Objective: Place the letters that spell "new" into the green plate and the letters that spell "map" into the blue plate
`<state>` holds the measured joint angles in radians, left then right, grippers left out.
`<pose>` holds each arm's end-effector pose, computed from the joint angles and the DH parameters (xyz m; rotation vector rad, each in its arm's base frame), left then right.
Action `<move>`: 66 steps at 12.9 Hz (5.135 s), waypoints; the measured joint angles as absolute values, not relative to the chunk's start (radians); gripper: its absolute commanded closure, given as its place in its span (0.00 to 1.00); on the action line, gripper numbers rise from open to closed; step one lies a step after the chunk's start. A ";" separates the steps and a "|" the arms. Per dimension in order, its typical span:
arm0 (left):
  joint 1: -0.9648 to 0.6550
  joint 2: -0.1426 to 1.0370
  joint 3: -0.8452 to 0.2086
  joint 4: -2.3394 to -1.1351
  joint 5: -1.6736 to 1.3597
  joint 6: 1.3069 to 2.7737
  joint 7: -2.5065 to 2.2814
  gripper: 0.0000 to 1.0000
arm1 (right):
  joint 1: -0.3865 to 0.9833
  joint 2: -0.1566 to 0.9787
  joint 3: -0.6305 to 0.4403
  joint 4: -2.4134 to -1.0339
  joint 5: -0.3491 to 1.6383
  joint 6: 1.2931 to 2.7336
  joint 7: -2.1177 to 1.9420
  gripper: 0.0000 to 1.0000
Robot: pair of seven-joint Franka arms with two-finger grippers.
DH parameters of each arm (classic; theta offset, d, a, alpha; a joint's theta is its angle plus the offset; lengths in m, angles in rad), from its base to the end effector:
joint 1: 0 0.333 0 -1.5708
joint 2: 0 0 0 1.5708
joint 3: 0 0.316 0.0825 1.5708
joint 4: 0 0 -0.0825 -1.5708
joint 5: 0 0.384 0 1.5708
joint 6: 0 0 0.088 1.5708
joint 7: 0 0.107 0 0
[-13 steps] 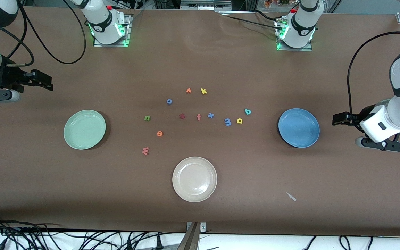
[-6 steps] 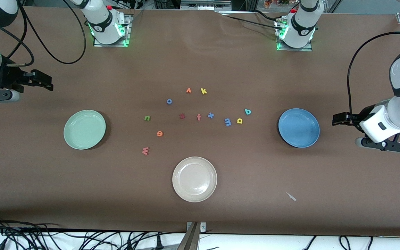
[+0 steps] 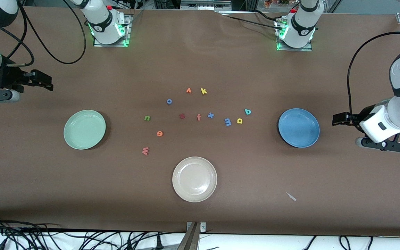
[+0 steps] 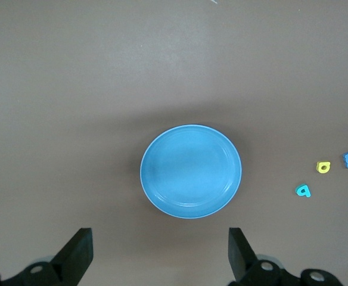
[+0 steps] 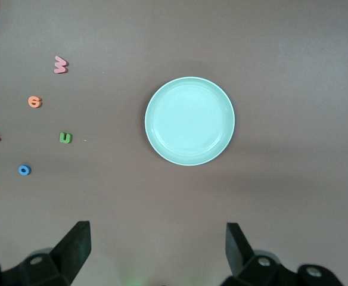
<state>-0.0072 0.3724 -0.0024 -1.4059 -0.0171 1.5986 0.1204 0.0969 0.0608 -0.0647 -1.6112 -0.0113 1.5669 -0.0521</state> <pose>0.6520 -0.0078 0.4780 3.0951 -0.1982 -0.2774 0.5679 0.0181 0.5711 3.1203 0.1323 -0.1643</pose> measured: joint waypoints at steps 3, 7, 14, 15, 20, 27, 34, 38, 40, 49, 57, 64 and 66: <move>-0.011 0.372 -0.003 -1.406 -0.017 1.599 0.120 0.00 | 0.097 0.061 -0.065 -1.611 -0.011 1.567 -0.052 0.00; -0.034 0.373 -0.014 -1.406 -0.018 1.599 0.060 0.00 | 0.097 0.061 -0.065 -1.611 -0.011 1.567 -0.052 0.00; -0.083 0.381 -0.096 -1.470 -0.034 1.618 -0.241 0.00 | 0.100 0.070 -0.058 -1.611 -0.003 1.573 -0.051 0.00; -0.083 0.383 -0.117 -1.492 -0.053 1.650 -0.308 0.00 | 0.105 0.078 -0.054 -1.611 0.007 1.586 -0.051 0.00; -0.086 0.390 -0.241 -1.679 -0.060 1.834 -0.635 0.00 | 0.181 0.171 -0.045 -1.611 0.017 1.632 -0.051 0.00; -0.086 0.389 -0.365 -1.972 -0.061 2.217 -0.853 0.04 | 0.264 0.386 -0.043 -1.608 0.033 1.905 0.049 0.00; -0.086 0.389 -0.396 -2.190 -0.061 2.486 -0.861 0.13 | 0.357 0.572 -0.042 -1.609 0.035 2.188 0.343 0.00; -0.096 0.398 -0.400 -2.219 -0.061 2.515 -0.861 0.18 | 0.389 0.675 -0.042 -1.617 0.035 2.330 0.418 0.00; -0.107 0.411 -0.401 -2.220 -0.055 2.515 -0.859 0.18 | 0.394 0.702 -0.042 -1.617 0.035 2.351 0.430 0.00; -0.118 0.461 -0.401 -2.220 0.024 2.540 -0.859 0.34 | 0.394 0.752 -0.044 -1.614 0.122 2.395 0.434 0.07; -0.118 0.479 -0.400 -2.218 0.025 2.566 -0.859 0.51 | 0.399 0.785 -0.043 -1.596 0.147 2.441 0.448 0.67; -0.118 0.480 -0.401 -2.217 0.030 2.569 -0.858 0.48 | 0.407 0.793 -0.042 -1.568 0.172 2.434 0.455 1.00; -0.118 0.480 -0.401 -2.217 0.030 2.569 -0.858 0.49 | 0.408 0.792 -0.044 -1.531 0.172 2.349 0.446 1.00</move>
<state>-0.1184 0.4799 -0.4008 -2.2167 0.0304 2.5689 -0.8583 0.4084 0.7916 -0.0443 -1.5306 0.1721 2.3486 0.4465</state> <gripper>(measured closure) 0.480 0.722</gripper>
